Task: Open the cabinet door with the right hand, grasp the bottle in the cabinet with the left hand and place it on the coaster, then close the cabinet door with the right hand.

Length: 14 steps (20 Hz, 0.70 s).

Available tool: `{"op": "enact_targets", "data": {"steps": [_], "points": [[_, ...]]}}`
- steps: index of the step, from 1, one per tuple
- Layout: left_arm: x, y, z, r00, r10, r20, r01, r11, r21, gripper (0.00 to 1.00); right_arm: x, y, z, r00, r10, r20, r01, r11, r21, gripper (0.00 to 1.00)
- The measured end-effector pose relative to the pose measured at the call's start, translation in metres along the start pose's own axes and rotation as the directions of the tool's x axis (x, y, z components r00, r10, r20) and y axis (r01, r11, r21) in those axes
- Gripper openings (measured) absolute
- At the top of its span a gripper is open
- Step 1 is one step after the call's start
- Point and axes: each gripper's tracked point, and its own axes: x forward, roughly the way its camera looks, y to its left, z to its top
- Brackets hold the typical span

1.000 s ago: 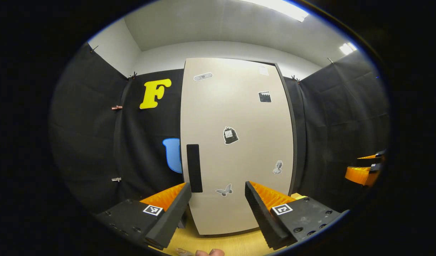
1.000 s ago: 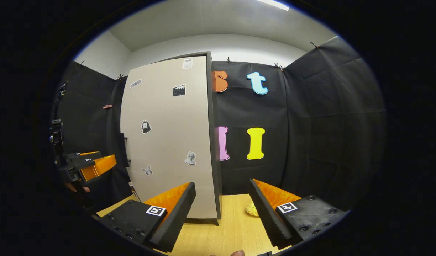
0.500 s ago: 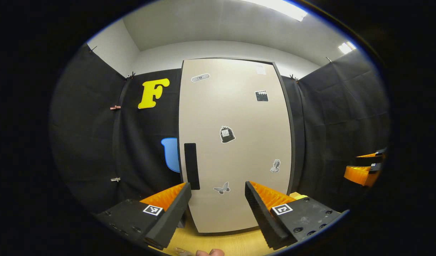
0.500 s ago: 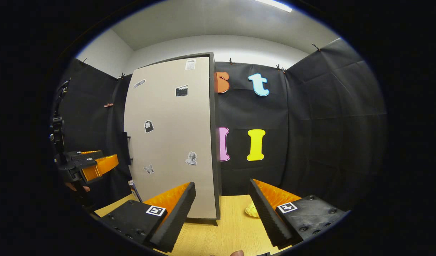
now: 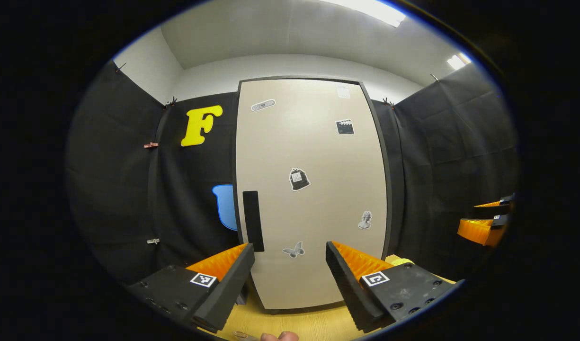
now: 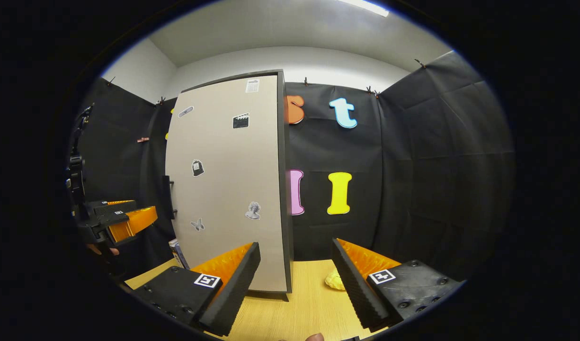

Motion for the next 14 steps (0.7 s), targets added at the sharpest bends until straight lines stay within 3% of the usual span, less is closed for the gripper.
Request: {"op": "enact_targets", "data": {"steps": [14], "points": [[0.0020,-0.0060,-0.0016,1.000,-0.012,0.000,0.012,1.000,-0.003,0.95,-0.0005,-0.0018,-0.0017,1.000,-0.004,-0.002,0.004,1.000,-0.002,0.98]]}}
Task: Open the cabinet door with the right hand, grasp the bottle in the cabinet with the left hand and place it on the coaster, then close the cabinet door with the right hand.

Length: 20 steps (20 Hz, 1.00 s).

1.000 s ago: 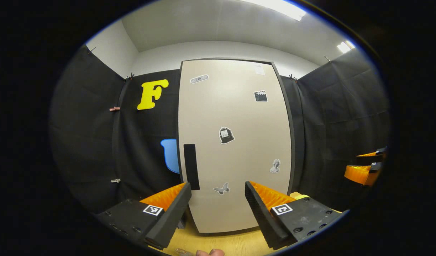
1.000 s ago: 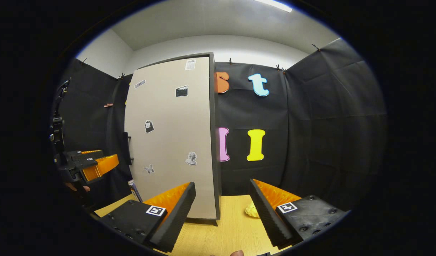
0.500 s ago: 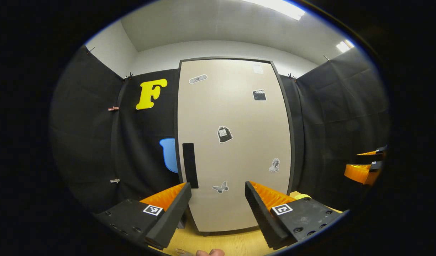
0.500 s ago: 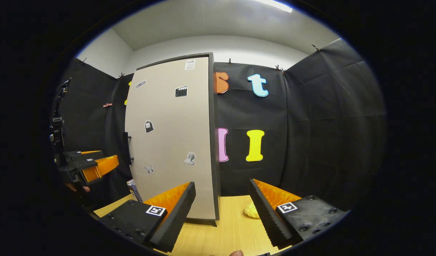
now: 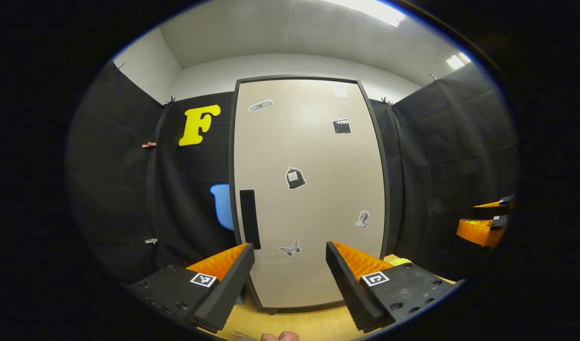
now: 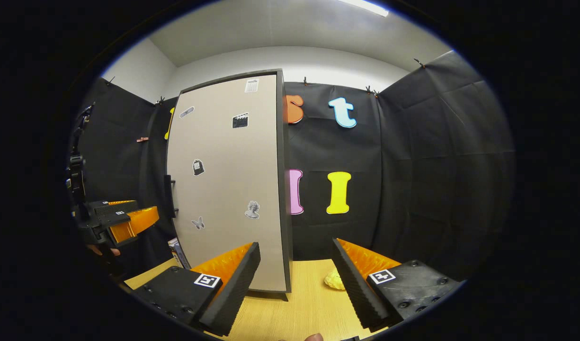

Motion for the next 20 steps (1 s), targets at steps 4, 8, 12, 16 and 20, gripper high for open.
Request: {"op": "enact_targets", "data": {"steps": [4,8,12,16,20], "points": [[0.0000,0.0003,0.0007,1.000,-0.001,0.001,0.001,1.000,0.004,0.95,0.0007,-0.0010,-0.0003,1.000,-0.002,-0.002,0.002,1.000,0.000,0.98],[-0.0002,-0.0010,0.0009,1.000,-0.003,0.002,0.003,1.000,0.003,0.95,0.0009,-0.0024,-0.0001,1.000,-0.005,0.000,0.005,1.000,0.001,0.97],[0.0001,-0.0022,0.0012,1.000,-0.004,0.004,0.004,1.000,0.006,0.95,0.0007,-0.0031,0.0001,1.000,-0.005,0.001,0.005,1.000,0.002,0.98],[-0.0013,-0.0041,0.0008,1.000,-0.004,0.002,0.004,1.000,0.008,0.95,0.0015,-0.0038,0.0012,1.000,-0.007,0.003,0.007,1.000,0.005,0.98],[-0.0006,-0.0037,0.0011,1.000,-0.001,0.002,0.001,1.000,0.007,0.95,0.0021,-0.0048,-0.0002,1.000,-0.005,0.002,0.005,1.000,0.005,0.98]]}}
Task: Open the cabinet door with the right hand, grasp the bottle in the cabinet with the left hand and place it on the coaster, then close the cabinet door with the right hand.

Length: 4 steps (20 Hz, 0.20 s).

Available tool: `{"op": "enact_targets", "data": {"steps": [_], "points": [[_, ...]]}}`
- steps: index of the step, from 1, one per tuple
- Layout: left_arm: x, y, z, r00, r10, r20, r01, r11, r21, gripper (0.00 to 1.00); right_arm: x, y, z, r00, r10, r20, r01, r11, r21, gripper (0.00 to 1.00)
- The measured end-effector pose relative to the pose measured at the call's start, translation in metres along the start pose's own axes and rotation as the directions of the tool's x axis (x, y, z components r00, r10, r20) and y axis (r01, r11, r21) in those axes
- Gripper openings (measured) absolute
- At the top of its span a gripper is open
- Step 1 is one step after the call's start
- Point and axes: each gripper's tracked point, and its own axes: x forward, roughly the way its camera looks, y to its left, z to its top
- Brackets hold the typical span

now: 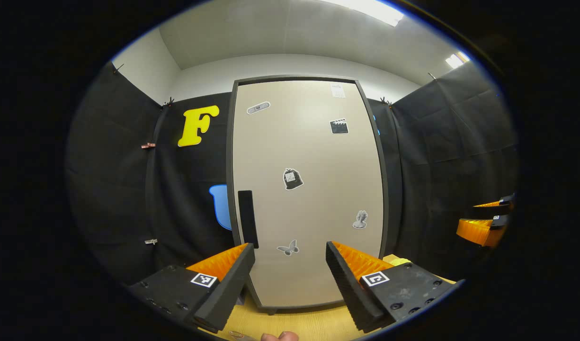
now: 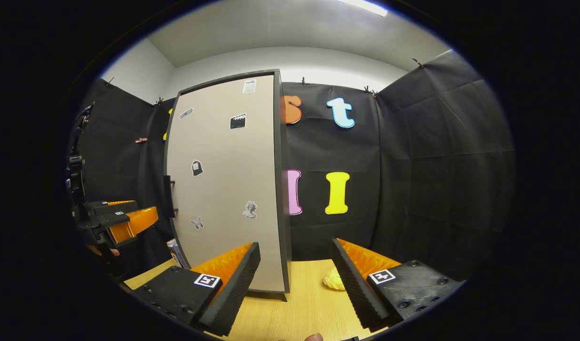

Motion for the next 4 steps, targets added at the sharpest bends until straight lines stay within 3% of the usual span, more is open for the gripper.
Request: {"op": "enact_targets", "data": {"steps": [4], "points": [[-0.0014,-0.0034,0.0006,1.000,-0.001,0.002,0.001,1.000,0.003,0.95,-0.0007,-0.0013,0.0003,1.000,0.002,0.000,-0.002,1.000,0.003,0.98]]}}
